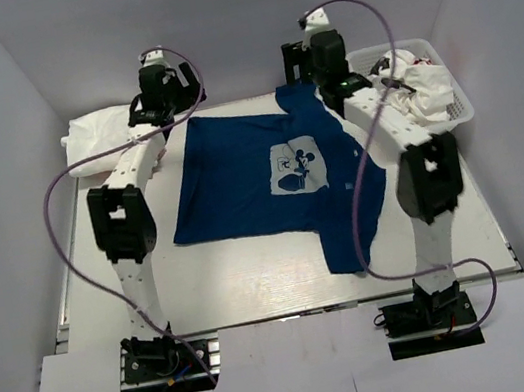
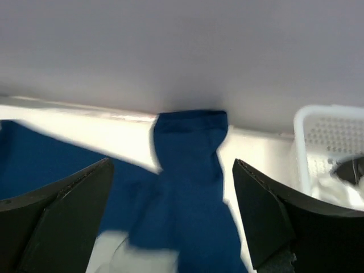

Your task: Fold and stack the t-shirts

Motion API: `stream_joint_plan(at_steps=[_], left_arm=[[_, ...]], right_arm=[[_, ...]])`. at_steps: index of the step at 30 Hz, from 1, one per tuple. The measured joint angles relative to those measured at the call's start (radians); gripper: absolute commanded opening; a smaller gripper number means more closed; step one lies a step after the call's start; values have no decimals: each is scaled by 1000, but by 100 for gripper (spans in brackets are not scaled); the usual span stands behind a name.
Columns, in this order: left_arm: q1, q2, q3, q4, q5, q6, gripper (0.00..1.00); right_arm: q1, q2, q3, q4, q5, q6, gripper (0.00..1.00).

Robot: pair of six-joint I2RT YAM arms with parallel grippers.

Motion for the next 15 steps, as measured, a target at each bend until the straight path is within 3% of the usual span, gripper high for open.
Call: stream_joint_plan(at_steps=[7, 15], left_arm=[[-50, -362, -388, 24, 159, -23, 100], [-98, -370, -751, 17, 269, -83, 100]], right_arm=[[3, -521, -442, -116, -94, 231, 90], [-4, -556, -830, -280, -235, 314, 90]])
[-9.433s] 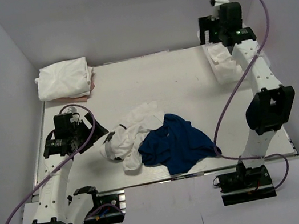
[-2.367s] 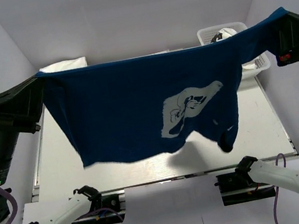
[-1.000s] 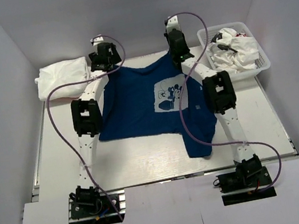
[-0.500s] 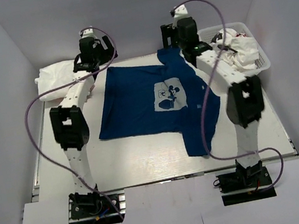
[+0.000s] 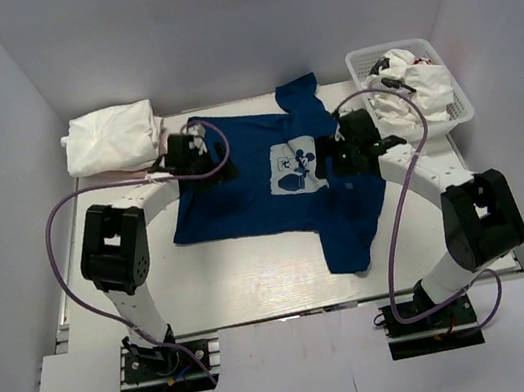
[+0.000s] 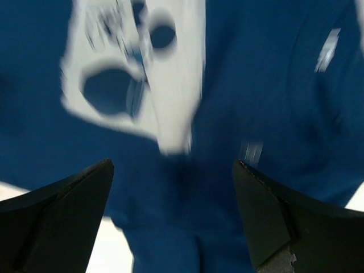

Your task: Fold and stack the t-shirts

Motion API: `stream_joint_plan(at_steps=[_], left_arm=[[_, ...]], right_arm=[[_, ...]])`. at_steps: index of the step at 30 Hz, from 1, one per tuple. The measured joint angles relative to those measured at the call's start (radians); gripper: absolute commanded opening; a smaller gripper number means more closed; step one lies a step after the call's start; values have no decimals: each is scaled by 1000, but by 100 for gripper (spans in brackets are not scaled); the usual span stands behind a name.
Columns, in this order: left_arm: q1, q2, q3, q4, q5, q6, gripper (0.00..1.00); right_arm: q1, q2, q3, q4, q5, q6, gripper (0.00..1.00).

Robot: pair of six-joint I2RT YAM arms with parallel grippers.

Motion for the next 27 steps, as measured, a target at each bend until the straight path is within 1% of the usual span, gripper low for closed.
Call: stream_joint_plan(at_steps=[2, 4, 10, 13, 14, 16, 18, 20, 23, 27], left_arm=[[-6, 0, -95, 4, 19, -18, 100], [-6, -3, -155, 17, 29, -35, 100], [-3, -31, -206, 64, 25, -71, 100], [-2, -90, -290, 90, 21, -95, 100], [-2, -127, -338, 107, 15, -105, 100], [3, -219, -430, 84, -6, -124, 100], [6, -300, -495, 32, -46, -137, 100], [8, -373, -528, -58, -108, -146, 100], [14, -480, -564, -162, -162, -154, 100], [18, -631, -595, -249, -178, -175, 100]], right_arm=[[-1, 0, -50, -11, -25, 5, 90], [-6, 0, -84, -3, -49, 16, 90], [-43, 9, -190, 60, -103, 84, 90], [-64, 6, -269, 90, -113, 115, 90], [-72, -19, -294, 116, -121, 130, 90], [-83, -71, -353, 130, -113, 157, 90], [-93, -127, -404, 136, -102, 181, 90], [-98, -185, -445, 109, -81, 203, 90], [-99, -307, -507, 28, -20, 238, 90], [-100, -490, -545, -119, 37, 282, 90]])
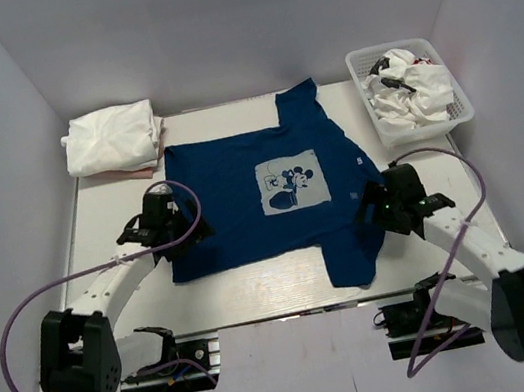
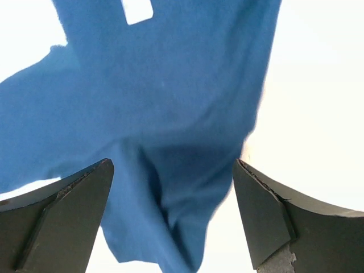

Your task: Fold and stack the t-shirts

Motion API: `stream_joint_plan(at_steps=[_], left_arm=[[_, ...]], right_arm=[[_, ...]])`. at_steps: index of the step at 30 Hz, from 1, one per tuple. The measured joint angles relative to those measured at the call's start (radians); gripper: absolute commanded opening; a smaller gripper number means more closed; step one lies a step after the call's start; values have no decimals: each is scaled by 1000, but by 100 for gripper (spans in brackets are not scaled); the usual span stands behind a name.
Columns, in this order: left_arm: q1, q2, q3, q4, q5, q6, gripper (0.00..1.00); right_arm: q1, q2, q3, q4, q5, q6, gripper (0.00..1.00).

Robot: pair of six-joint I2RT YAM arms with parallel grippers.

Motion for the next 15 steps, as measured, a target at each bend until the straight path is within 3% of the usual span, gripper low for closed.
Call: stream_joint_plan(at_steps=[3, 6, 10, 15], left_arm=[[-9, -46, 14, -39, -2, -9, 100], [-14, -38, 69, -63, -9, -2, 100], [-16, 78, 224, -53, -18, 32, 100], [-16, 360, 472, -2, -27, 85, 100]], right_arm=[[0, -103, -4, -62, 4, 5, 90], [1, -98, 42, -87, 3, -9, 90], [1, 51, 232, -74, 3, -59, 90], [2, 293, 481, 52, 4, -109, 90]])
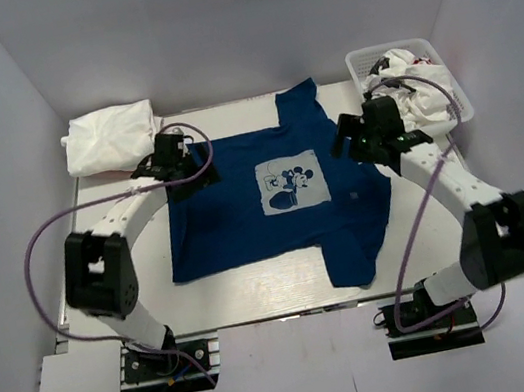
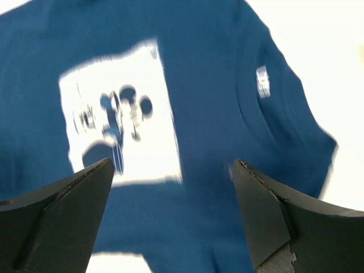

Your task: Fold and stack the t-shirts

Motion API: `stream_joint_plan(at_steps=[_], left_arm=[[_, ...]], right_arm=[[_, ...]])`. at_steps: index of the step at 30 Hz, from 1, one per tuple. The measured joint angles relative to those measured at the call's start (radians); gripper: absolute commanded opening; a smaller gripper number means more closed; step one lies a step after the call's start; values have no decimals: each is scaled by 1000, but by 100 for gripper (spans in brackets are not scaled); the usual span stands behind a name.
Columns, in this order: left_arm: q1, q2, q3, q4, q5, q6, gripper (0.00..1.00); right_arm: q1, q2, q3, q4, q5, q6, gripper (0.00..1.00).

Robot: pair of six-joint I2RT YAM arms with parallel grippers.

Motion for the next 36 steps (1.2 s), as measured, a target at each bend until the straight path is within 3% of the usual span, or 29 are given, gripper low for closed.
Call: stream_joint_plan(at_steps=[7, 11, 18, 25, 36], left_arm=[[0, 412, 319, -60, -66, 38, 100], [8, 532, 440, -124, -119, 49, 100], [53, 541, 443, -214, -271, 24, 100], [159, 528, 426, -235, -314, -17, 100], [297, 537, 478, -405, -473, -25, 100]], right_arm=[[1, 284, 103, 69, 3, -27, 90], [0, 369, 101, 55, 8, -27, 90], [-2, 396, 34, 38, 43, -18, 90], [-4, 395, 30, 44, 83, 19, 90], [-45, 372, 6, 20, 142, 40, 90]])
